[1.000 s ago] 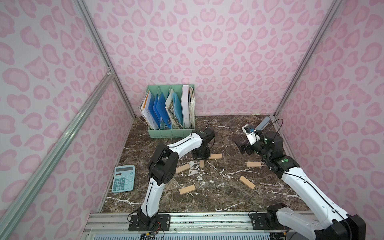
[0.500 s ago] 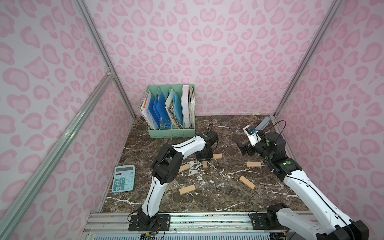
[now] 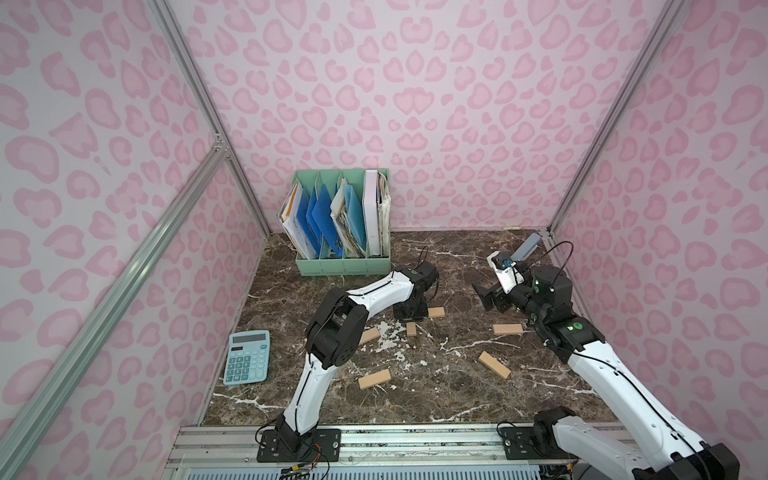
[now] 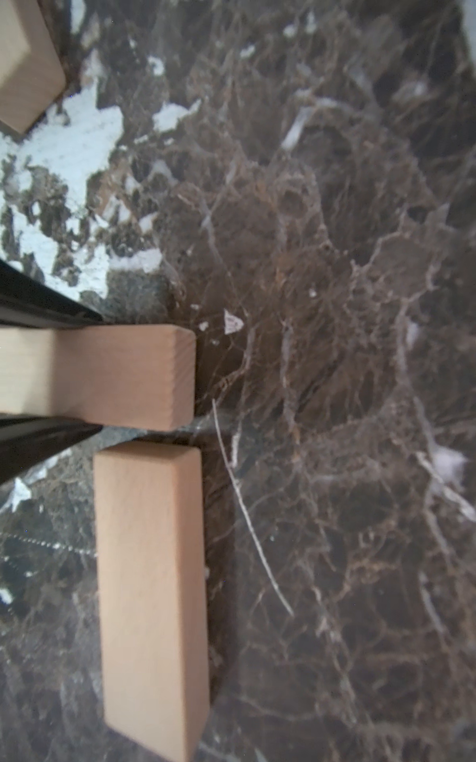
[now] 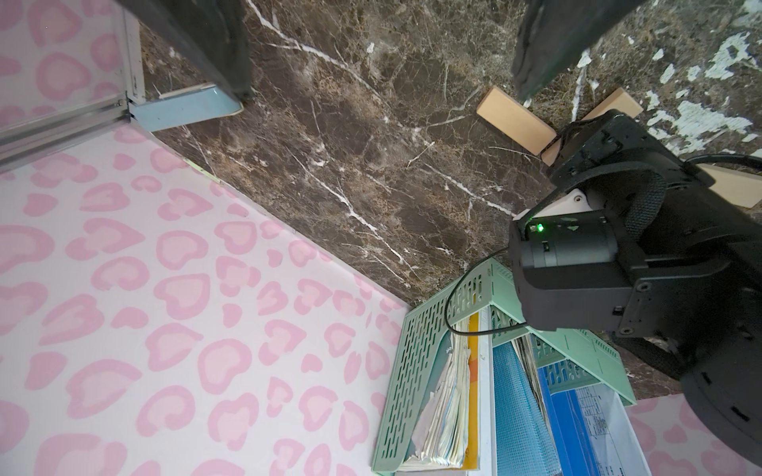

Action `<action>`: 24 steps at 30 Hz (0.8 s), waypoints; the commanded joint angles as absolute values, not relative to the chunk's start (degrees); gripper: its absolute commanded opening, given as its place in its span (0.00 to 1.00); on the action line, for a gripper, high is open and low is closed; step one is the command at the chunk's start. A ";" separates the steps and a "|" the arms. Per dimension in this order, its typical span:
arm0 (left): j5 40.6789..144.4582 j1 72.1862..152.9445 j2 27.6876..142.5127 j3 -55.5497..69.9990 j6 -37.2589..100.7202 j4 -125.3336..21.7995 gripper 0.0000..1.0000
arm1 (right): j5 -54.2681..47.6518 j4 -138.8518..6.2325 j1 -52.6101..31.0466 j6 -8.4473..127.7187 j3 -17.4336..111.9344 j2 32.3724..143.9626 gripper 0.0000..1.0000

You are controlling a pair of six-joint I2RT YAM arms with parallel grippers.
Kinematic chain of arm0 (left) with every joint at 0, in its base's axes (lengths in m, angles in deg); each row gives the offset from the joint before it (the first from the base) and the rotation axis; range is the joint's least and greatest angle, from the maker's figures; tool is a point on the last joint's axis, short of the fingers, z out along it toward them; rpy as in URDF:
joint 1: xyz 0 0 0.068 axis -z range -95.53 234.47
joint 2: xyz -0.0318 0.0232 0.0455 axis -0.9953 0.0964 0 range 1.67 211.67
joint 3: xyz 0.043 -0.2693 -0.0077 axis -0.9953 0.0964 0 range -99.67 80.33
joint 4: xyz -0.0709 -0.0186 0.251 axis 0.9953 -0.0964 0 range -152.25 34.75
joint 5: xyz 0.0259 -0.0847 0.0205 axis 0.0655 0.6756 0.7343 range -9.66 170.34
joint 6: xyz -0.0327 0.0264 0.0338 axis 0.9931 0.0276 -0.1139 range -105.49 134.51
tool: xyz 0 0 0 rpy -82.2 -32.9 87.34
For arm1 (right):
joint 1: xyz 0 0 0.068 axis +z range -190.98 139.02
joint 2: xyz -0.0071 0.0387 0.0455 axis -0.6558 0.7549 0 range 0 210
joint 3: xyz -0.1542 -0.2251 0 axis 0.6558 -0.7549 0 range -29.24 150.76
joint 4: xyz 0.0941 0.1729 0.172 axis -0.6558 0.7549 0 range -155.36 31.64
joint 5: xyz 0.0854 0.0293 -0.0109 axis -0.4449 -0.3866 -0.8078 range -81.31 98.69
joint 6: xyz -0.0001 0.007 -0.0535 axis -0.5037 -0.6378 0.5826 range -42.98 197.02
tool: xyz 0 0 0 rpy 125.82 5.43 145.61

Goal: Assemble the number 6 with building blocks
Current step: Assemble the building block at the center of the board.

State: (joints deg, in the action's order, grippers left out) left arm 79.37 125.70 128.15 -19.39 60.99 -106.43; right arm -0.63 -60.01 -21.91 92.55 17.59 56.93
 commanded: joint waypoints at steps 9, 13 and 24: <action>78.98 125.92 127.82 -19.70 59.86 -108.03 0.15 | -1.02 -60.17 -21.94 93.29 17.72 56.52 0.99; 78.69 125.99 127.54 -19.58 60.03 -108.10 0.20 | -1.07 -59.92 -21.93 93.37 17.61 56.21 0.99; 77.81 125.96 126.44 -19.18 59.39 -108.33 0.34 | -0.98 -59.51 -21.98 93.63 17.27 55.29 0.99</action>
